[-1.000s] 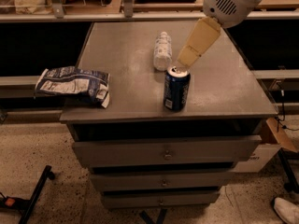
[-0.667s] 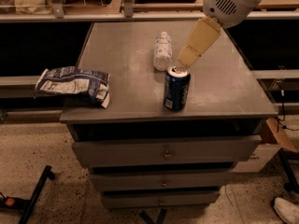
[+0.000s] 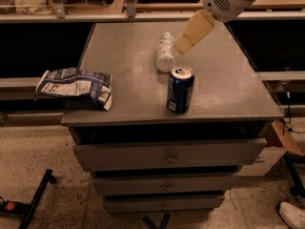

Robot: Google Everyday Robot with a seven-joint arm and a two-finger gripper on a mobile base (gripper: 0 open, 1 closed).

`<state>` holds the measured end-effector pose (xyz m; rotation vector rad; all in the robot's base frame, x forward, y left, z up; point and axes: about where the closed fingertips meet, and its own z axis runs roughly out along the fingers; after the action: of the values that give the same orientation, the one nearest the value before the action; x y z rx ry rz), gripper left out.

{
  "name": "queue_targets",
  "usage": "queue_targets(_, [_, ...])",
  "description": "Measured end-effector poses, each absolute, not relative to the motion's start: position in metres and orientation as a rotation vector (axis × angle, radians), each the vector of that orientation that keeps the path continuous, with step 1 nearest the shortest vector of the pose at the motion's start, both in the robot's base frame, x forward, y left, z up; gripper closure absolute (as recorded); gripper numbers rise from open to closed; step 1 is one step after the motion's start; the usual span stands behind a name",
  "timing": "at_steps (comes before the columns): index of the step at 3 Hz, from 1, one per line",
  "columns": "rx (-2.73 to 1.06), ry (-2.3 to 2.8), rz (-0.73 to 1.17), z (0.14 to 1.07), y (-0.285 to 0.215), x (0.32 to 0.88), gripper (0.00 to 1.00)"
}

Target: Pick blue plastic bottle

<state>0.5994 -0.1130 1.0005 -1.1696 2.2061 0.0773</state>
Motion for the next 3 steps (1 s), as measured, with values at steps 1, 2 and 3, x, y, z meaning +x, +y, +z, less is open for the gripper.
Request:
queue_targets(1, [-1.061, 2.186, 0.061, 0.997, -0.109, 0.641, 0.0])
queue_targets(2, [-0.953, 2.213, 0.057, 0.986, -0.105, 0.678, 0.0])
queue_targets(3, [-0.864, 2.242, 0.085, 0.964, -0.097, 0.714, 0.0])
